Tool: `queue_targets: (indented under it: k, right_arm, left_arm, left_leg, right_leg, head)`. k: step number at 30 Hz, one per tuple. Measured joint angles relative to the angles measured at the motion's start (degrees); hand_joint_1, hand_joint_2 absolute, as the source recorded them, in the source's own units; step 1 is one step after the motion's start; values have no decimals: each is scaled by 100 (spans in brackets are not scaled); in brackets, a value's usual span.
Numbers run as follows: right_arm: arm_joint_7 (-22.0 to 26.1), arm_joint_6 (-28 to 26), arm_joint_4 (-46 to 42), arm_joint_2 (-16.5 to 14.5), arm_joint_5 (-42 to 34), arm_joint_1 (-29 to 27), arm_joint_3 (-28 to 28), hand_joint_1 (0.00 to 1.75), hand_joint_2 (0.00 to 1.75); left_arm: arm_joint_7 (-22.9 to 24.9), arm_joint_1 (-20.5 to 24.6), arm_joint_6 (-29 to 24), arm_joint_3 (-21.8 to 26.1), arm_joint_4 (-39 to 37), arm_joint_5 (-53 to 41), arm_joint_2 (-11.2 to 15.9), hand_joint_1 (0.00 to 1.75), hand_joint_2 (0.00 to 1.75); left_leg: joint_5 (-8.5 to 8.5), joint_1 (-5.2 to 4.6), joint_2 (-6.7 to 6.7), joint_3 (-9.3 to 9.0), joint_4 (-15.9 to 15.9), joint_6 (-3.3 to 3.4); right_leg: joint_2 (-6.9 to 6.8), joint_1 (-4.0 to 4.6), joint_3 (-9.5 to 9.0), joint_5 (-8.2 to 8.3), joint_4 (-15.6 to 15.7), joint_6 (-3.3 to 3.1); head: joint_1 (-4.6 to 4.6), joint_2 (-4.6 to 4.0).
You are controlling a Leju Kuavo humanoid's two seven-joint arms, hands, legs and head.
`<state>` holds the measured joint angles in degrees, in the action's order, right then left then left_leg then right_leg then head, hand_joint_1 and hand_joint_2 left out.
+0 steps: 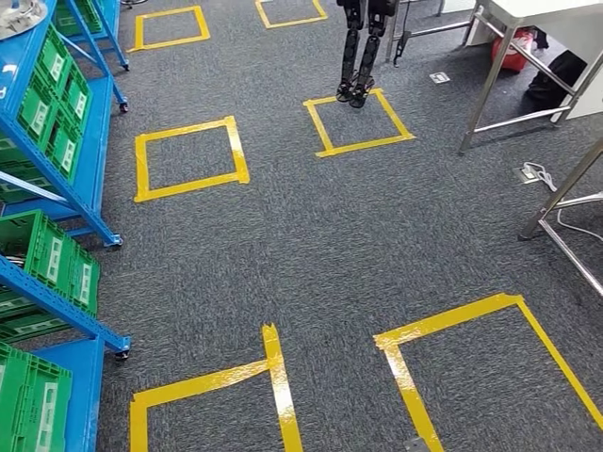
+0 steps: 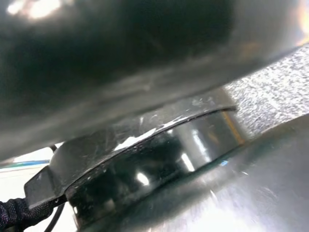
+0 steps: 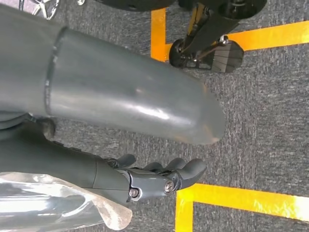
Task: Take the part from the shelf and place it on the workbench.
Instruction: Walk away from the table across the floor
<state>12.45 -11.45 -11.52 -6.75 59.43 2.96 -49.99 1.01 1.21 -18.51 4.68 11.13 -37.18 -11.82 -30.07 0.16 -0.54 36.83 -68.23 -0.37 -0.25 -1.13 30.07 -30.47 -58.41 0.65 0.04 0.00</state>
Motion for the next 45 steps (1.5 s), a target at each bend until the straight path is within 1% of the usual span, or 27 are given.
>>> queue_targets:
  k: [1,2,3,6,7,8,9,11,12,13,14,16,17,19,22,25,27,31,33,34,35,37,38,40,42,44,45]
  right_arm:
    - [1,1,1,0,4,1,0,0,0]
    - [1,2,0,0,7,3,0,0,0]
    - [1,2,0,0,8,5,0,0,0]
    - [1,5,1,0,9,14,0,0,0]
    - [2,7,1,0,9,15,0,0,0]
    - [2,8,1,0,10,17,0,0,0]
    - [2,11,1,0,10,15,1,0,0]
    - [2,19,1,0,16,7,2,0,0]
    - [1,22,1,0,19,1,2,0,0]
    - [1,23,1,1,22,-4,1,0,0]
    - [1,23,1,2,23,-5,1,0,0]
    - [1,24,1,8,23,0,0,0,0]
    - [1,23,1,11,23,5,0,0,0]
    - [2,23,1,15,25,8,0,0,0]
    - [1,24,1,13,26,-9,0,0,0]
    - [2,22,-1,15,26,-1,0,0,0]
    - [3,22,-2,15,26,3,0,0,0]
    - [2,22,-2,15,25,5,0,0,0]
    - [2,22,-2,15,24,7,0,0,0]
    - [1,22,-2,15,24,6,0,0,0]
    - [1,22,-2,15,24,3,-1,0,0]
    - [1,22,-2,15,25,5,-1,0,0]
    - [1,22,-2,15,25,8,-1,0,0]
    - [1,22,-2,15,24,16,0,0,0]
    - [2,22,-2,15,24,19,0,0,0]
    - [2,28,-1,15,26,13,0,0,0]
    - [1,31,-1,15,27,6,0,0,0]
  left_arm:
    - [0,2,0,0,0,0,-1,0,0]
    - [0,7,-1,0,0,0,-3,0,0]
    - [0,9,-3,0,0,0,-3,0,0]
    - [0,-5,-9,2,0,0,-2,0,0]
    - [0,-11,-11,4,0,0,-2,0,0]
    - [0,-12,-13,5,0,0,-2,0,0]
    - [0,-8,-15,6,0,-1,-4,0,0]
    - [0,0,-17,7,0,-1,-8,0,0]
    - [0,-1,-17,7,0,-1,-10,0,0]
    - [0,-4,-17,7,0,0,-10,0,0]
    - [0,-7,-17,8,0,-1,-11,0,0]
    - [0,-8,-17,10,0,-2,-13,0,0]
    - [0,-5,-17,10,0,-2,-13,0,0]
    - [0,1,-16,11,0,-2,-14,0,0]
    - [-3,9,-17,13,1,0,-12,0,0]
    - [-13,10,-17,14,2,0,-7,0,0]
    - [-13,10,-17,15,2,0,-5,0,0]
    - [-13,10,-17,15,2,0,-3,0,0]
    - [-13,10,-17,15,2,0,-3,0,0]
    - [-13,6,-17,18,2,0,-3,0,0]
    - [-13,1,-17,30,2,0,-3,0,0]
    - [-14,2,-17,57,1,0,-4,0,0]
    - [-15,1,-17,68,0,1,-4,0,0]
    - [-16,-6,-18,73,1,2,-3,0,0]
    - [-17,-5,-20,76,1,4,-5,0,0]
    - [-17,2,-22,76,1,6,-9,0,0]
    - [-17,2,-22,77,1,6,-11,0,0]
  left_leg:
    - [169,-6,8,-151,356,11]
    - [255,-14,14,-273,642,27]
    - [265,-27,18,-333,798,41]
    - [222,-47,10,-366,906,108]
    - [227,-44,10,-387,936,142]
    - [231,-38,12,-409,967,180]
    - [227,-37,15,-426,984,214]
    - [201,-57,15,-441,986,267]
    - [188,-69,13,-454,986,280]
    - [173,-77,7,-476,984,286]
    - [152,-82,-1,-508,983,284]
    - [95,-94,-13,-583,978,253]
    - [68,-103,-17,-603,966,227]
    - [47,-115,-17,-604,950,175]
    - [-24,-98,-15,-587,880,101]
    - [-347,-66,-5,-327,293,15]
    - [-445,-52,-4,-221,76,1]
    - [-480,-47,-4,-176,-14,-3]
    - [-570,-36,-4,-40,-272,-15]
    - [-558,-19,-3,74,-437,-31]
    - [-359,2,2,27,-239,-43]
    - [54,10,10,-184,421,-23]
    - [211,-3,11,-347,813,12]
    - [199,-9,8,-384,901,96]
    - [205,2,12,-419,950,169]
    - [178,-21,19,-437,956,222]
    - [161,-37,19,-452,955,242]
  right_leg:
    - [2,7,-20,-27,-3,29]
    - [3,12,-26,-48,-7,64]
    - [1,18,-22,-62,-7,100]
    - [-10,1,-23,-87,7,196]
    - [-7,-6,11,-145,-62,218]
    - [0,-6,105,-256,-249,233]
    - [8,-5,273,-412,-563,238]
    - [15,0,706,-703,-1345,246]
    - [15,0,864,-734,-1590,248]
    - [15,1,918,-641,-1616,246]
    - [15,1,856,-439,-1409,237]
    - [17,10,541,17,-662,206]
    - [18,16,379,126,-338,185]
    - [26,38,236,129,-87,146]
    - [22,23,189,120,-23,73]
    - [3,-1,133,104,8,3]
    - [0,0,125,98,8,-7]
    - [-1,0,122,96,8,-10]
    - [-5,1,112,87,8,-17]
    - [-6,1,92,71,8,-19]
    - [-3,-6,60,31,9,7]
    - [0,-11,-2,-58,20,108]
    - [-2,-17,-24,-88,37,169]
    - [-3,-30,-37,-135,30,238]
    - [6,-30,135,-357,-335,265]
    - [12,-18,568,-689,-1116,267]
    - [13,-13,781,-772,-1455,265]
  head:
    - [-2,-1]
    - [-8,-1]
    - [-7,-1]
    - [7,0]
    - [14,0]
    - [27,0]
    - [44,0]
    - [67,0]
    - [67,0]
    - [67,0]
    - [68,0]
    - [72,0]
    - [72,0]
    - [64,1]
    - [47,1]
    - [3,0]
    - [-4,0]
    - [-4,0]
    - [1,0]
    - [1,0]
    - [-1,0]
    - [-9,0]
    - [-9,0]
    - [4,-1]
    - [30,-1]
    - [56,0]
    - [62,0]
